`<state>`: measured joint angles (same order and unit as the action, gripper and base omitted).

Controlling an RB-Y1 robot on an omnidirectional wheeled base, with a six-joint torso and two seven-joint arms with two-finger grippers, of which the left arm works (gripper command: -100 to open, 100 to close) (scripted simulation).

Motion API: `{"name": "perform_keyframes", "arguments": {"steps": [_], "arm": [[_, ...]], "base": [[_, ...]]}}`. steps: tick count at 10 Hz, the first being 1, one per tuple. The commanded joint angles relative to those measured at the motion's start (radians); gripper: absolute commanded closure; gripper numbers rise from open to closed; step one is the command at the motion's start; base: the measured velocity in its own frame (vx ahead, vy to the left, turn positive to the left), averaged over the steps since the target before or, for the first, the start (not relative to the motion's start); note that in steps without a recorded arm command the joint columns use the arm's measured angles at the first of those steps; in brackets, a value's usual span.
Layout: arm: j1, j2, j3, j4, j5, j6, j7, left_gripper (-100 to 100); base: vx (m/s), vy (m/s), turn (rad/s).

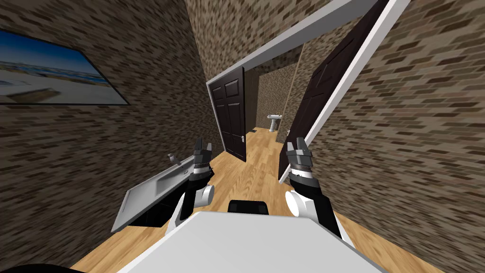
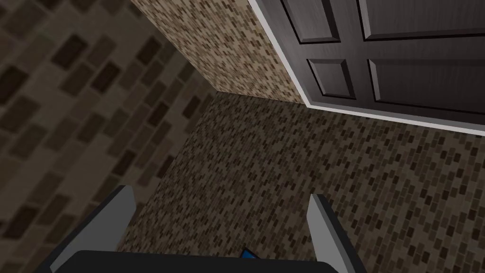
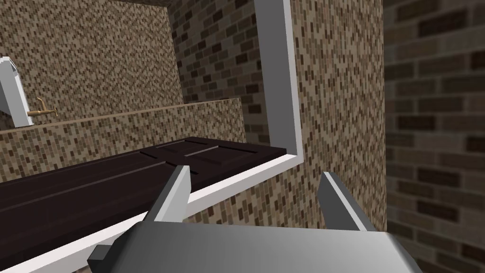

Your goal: Push the door open

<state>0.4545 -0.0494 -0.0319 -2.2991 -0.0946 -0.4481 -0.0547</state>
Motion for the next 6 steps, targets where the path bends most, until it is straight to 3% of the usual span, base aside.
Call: {"name": "perform_keyframes", "arguments": {"steps": [1,6], "arm": [[-0.012,0.01,-0.003,0.032,0.003,-0.007,0.001,-100],[-0.053,0.036,-0.011,0.138,0.013,-0.029,0.005,-100]], "base": [[0.147,0.094,-0.003],[0.068,0.012,-0.056]]}}
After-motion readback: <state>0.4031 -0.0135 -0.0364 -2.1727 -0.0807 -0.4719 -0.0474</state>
